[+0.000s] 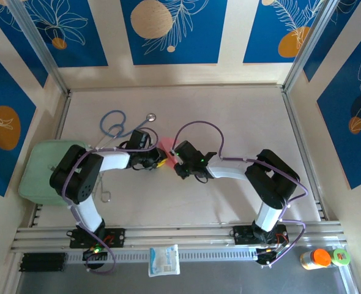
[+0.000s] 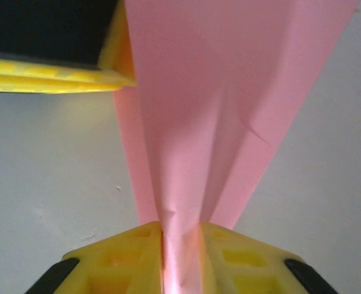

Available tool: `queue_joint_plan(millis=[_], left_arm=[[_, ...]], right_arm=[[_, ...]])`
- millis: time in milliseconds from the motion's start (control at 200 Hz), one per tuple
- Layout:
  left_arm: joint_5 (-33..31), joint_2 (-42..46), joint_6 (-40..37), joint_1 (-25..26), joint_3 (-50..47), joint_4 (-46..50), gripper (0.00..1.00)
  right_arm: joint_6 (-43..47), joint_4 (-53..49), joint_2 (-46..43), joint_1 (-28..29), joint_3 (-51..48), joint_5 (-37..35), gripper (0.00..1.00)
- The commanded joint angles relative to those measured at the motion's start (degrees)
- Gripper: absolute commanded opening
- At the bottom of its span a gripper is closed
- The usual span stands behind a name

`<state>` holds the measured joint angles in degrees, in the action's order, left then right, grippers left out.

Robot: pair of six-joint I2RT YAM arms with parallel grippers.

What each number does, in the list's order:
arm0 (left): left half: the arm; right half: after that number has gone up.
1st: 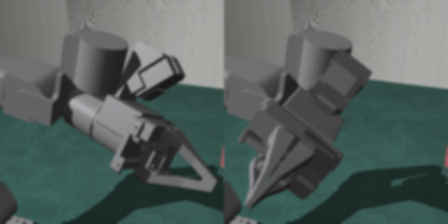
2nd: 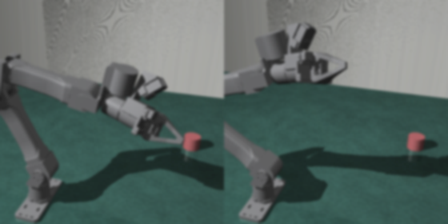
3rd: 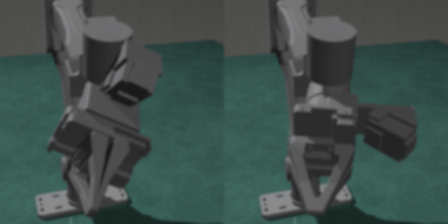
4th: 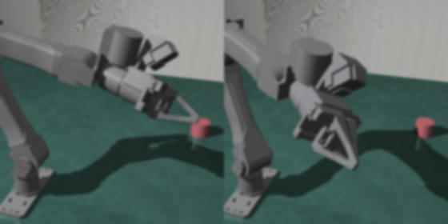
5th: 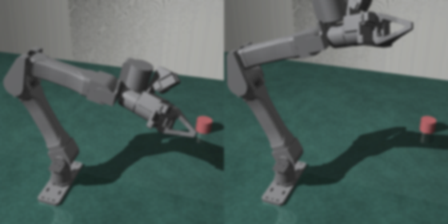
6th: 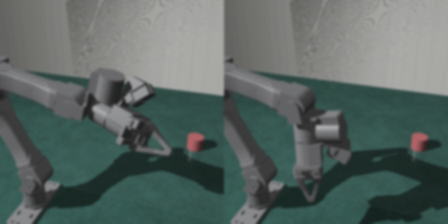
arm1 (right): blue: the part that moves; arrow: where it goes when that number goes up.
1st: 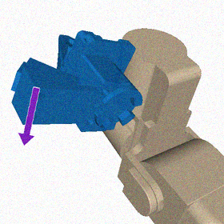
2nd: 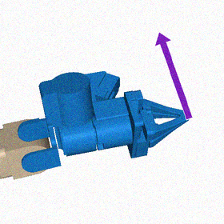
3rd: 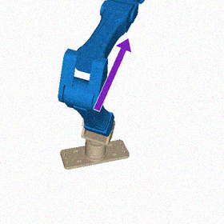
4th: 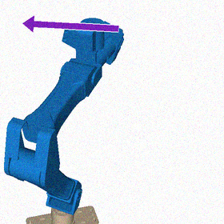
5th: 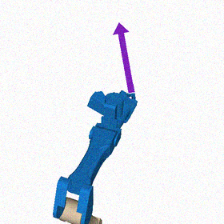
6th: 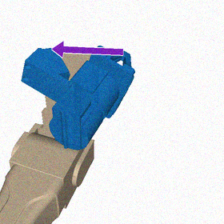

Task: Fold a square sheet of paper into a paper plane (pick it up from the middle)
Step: Fourth fold the wing at the center of the table.

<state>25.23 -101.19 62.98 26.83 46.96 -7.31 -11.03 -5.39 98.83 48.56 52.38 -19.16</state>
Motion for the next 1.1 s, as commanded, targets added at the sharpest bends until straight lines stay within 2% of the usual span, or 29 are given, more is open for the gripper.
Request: queue_joint_plan(millis=[0, 135, 390, 635, 830, 1096], left_arm=[[0.31, -1.79, -0.15, 0.46, 1.39, 0.60, 0.22], [-0.68, -2.85, -0.37, 0.46, 0.76, 1.68, 0.21], [-0.89, -4.01, -0.76, 0.50, 0.96, 2.48, 0.20], [-0.46, -4.46, -0.91, 0.50, 1.29, 2.42, 0.19], [-0.41, -4.46, -0.91, 0.50, 1.20, 2.22, 0.18], [-0.10, -4.46, -0.79, 0.50, 1.10, 2.04, 0.17]], right_arm=[[-1.35, -2.76, -0.85, 0.09, 2.09, -3.78, 0.27], [-3.71, -6.07, -0.70, 1.17, 3.92, -9.34, 0.32], [-8.28, -12.54, 1.68, 4.86, 7.86, -18.64, 0.36], [-13.52, -17.74, 3.42, 8.15, 11.09, -23.66, 0.37], [-18.00, -21.00, 3.87, 9.44, 11.96, -25.47, 0.35], [-18.20, -20.65, 5.23, 9.62, 12.28, -24.44, 0.28]])
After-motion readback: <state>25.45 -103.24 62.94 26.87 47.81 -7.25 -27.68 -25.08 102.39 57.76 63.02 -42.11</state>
